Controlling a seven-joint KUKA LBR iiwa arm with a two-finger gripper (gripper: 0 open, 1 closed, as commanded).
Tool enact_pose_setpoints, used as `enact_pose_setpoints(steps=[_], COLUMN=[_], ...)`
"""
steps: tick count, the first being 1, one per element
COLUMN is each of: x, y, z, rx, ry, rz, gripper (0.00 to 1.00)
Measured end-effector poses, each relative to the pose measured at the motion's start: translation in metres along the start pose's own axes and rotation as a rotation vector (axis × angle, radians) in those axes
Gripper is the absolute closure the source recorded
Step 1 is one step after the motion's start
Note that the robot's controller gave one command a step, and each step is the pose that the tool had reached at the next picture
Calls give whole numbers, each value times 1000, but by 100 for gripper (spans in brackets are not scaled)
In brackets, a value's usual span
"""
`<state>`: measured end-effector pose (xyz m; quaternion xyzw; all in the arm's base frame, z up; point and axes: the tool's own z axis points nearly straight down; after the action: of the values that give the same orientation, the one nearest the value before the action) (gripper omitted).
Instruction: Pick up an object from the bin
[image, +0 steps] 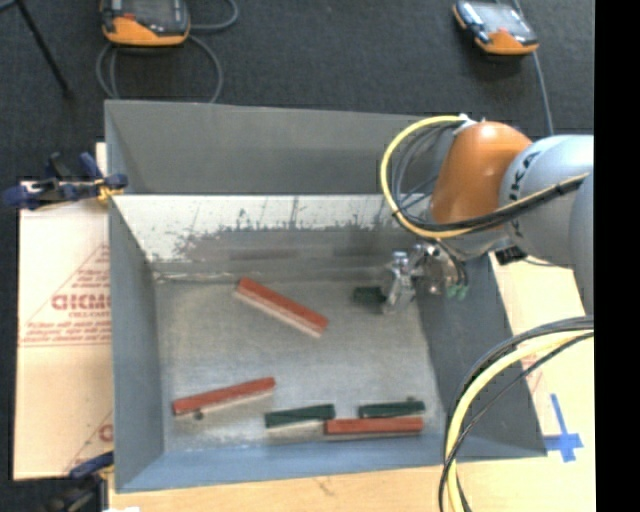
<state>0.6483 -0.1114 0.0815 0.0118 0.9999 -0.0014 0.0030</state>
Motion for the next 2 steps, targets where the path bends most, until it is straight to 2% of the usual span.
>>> enact_pose_setpoints(steps=[2], x=[0], y=[0], z=[0], rx=[0], ry=[0], rz=[-2], gripper=[100])
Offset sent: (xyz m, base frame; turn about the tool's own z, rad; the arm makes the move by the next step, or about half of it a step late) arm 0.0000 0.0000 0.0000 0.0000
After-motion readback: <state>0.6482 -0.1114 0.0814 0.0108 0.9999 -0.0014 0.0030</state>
